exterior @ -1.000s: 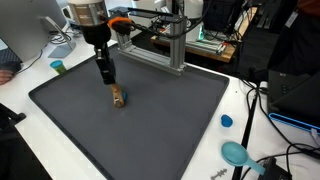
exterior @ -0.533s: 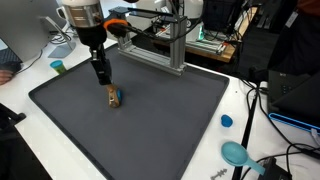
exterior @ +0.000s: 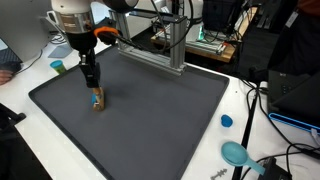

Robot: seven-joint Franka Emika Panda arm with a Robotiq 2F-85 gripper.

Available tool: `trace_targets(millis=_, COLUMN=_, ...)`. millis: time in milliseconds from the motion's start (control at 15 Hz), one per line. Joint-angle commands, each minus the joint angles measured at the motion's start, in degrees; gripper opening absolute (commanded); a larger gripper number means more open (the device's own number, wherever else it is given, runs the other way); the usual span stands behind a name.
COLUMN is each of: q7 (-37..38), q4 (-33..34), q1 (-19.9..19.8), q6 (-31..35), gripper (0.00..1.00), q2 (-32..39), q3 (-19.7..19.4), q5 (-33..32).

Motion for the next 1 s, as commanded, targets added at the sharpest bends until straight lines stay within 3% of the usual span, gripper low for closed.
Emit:
trace_targets(millis=0, q7=-2.4, q4=1.2, q1=-1.9, q6=-2.1, gripper=0.22, q2=2.6, q3=0.5, q5=1.7)
trace_targets(millis=600, q7=-27.1, q4=-3.5, q1=-6.0, q6=-6.2, gripper=0.22, q2=-2.6, q3=5.7, q5=6.6)
trace_targets(millis=933, q7=-32.7, q4=-3.7, q1=-5.8, q6=-9.8, gripper=0.22, q2=-3.1, q3=5.6, q5=5.1)
